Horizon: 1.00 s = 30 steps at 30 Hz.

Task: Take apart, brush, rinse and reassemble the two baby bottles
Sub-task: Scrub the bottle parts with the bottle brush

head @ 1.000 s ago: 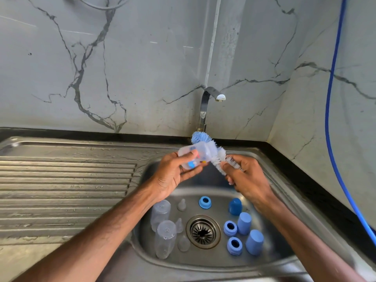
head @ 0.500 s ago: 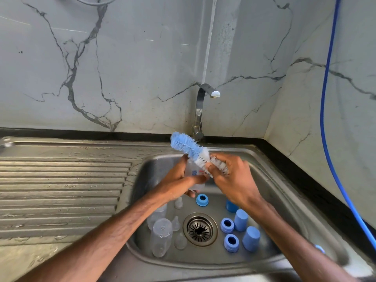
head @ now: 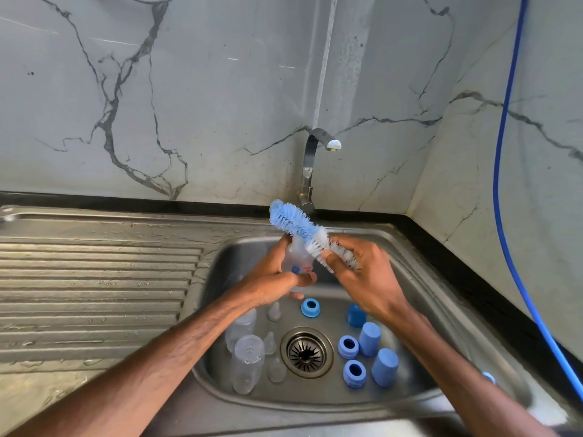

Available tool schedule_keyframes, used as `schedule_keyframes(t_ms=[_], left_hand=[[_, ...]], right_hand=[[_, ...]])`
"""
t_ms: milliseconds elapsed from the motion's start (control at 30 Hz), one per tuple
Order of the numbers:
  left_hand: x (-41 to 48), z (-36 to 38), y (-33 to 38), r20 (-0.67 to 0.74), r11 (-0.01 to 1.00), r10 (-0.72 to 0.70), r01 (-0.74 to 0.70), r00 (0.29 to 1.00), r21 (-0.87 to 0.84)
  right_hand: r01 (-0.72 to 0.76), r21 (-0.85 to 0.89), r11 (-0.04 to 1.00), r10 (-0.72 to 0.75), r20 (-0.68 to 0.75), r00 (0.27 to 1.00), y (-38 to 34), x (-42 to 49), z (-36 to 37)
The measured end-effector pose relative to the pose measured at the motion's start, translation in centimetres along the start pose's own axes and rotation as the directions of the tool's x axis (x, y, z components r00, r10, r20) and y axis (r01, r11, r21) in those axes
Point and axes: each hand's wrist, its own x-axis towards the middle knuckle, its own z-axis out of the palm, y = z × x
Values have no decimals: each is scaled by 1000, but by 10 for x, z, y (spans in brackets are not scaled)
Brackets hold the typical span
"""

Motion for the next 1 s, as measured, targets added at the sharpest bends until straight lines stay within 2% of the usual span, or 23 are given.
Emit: schedule_keyframes(t_ms=[133, 267, 400, 533, 633, 767, 900, 1000], left_hand=[[1, -7, -4, -12, 990, 53, -51, 999, 131], [4, -15, -9, -83, 956, 73, -46, 994, 290], [5, -20, -11, -94, 933, 128, -88, 987, 349], [6, -23, -13, -138, 929, 98, -41, 986, 368], [7, -24, -13, -131, 917, 123, -62, 984, 395], [8, -25, -13, -159, 916, 71, -1, 985, 402], [7, -25, -11, -112, 902, 104, -46, 988, 430], [8, -31, -13, -137, 885, 110, -34, 984, 465]], right_hand=[[-87, -47, 995, 86, -29, 996, 6, 8, -4], [24, -35, 999, -22, 49, 999, 4, 2, -4], [-99, -59, 993, 100, 6, 995, 10, 10, -6], [27, -29, 999, -25, 75, 997, 9, 4, -5], [-68, -49, 996, 70, 44, 997, 11, 9, -6], [49, -24, 999, -46, 102, 994, 9, 3, -3], [-71, -54, 996, 74, 43, 996, 13, 11, -5], [25, -28, 999, -23, 88, 996, 9, 6, 0]])
